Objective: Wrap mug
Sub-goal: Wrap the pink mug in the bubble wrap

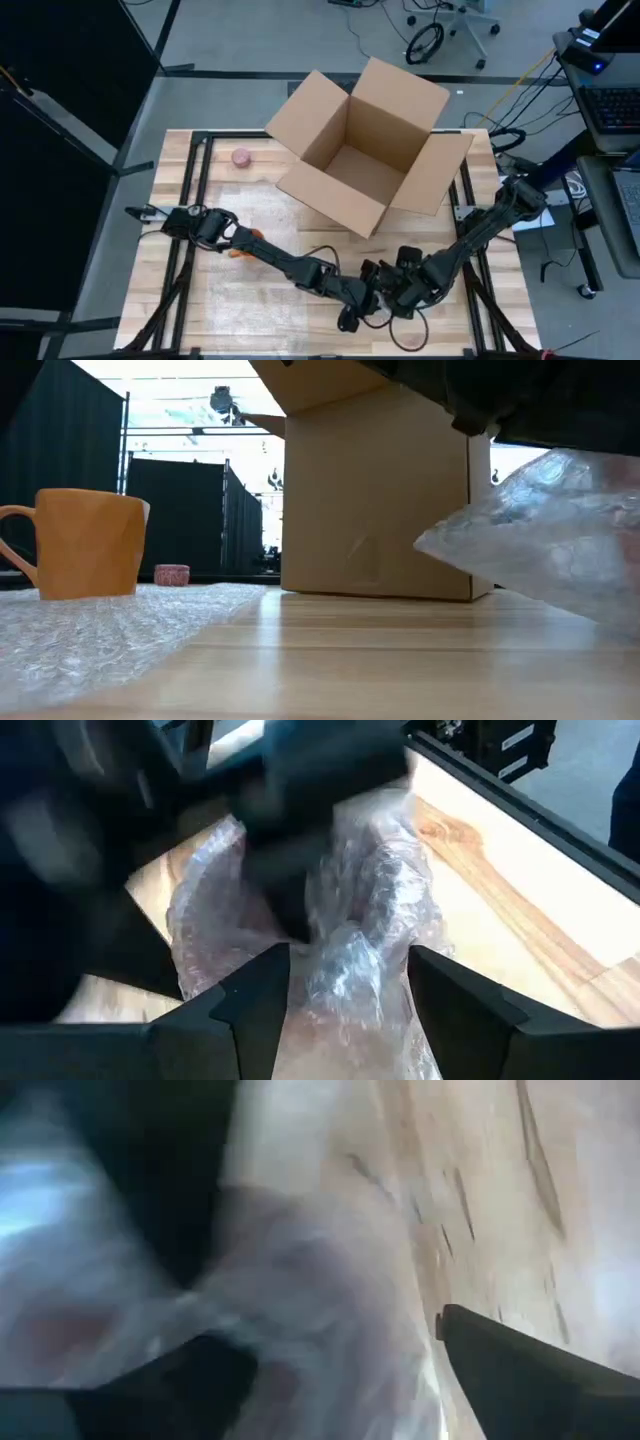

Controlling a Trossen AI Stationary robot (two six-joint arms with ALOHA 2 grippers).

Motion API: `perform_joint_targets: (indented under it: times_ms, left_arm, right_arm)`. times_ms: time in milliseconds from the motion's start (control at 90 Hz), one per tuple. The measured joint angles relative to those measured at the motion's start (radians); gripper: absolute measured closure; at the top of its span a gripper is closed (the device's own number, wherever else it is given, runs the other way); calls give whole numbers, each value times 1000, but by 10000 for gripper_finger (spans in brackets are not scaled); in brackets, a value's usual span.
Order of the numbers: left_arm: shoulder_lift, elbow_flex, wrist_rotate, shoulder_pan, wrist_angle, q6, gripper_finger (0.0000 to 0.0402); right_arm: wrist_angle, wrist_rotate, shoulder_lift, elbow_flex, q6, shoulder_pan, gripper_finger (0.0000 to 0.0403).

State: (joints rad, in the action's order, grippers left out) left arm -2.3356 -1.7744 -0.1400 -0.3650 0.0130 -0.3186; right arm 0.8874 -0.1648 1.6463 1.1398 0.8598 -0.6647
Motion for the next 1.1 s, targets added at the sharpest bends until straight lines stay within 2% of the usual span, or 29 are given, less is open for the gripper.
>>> perform_joint_targets:
  times_ms: [322, 522, 689, 800, 889, 956, 1100]
  left_arm:
    - [-1, -1, 4, 1, -6, -7, 208]
    - [-1, -1, 4, 2, -6, 0, 208]
    - [-1, -1, 4, 2, -6, 0, 208]
    - [-1, -1, 4, 2, -5, 0, 208]
    - [-1, -1, 4, 2, -5, 0, 208]
    - [-1, -1, 4, 2, -6, 0, 208]
    - [-1, -2, 9, 2, -14, 0, 208]
  right_arm:
    - [118, -5, 1, 122, -57, 1, 101]
    - [271, -15, -2, 199, -7, -9, 101]
    - [279, 15, -4, 263, 18, -41, 101]
    - [265, 24, -1, 258, 63, -68, 101]
    - [258, -38, 10, 227, 114, -92, 101]
    - [253, -63, 13, 181, 158, -99, 101]
    - [152, -37, 14, 42, 210, -100, 101]
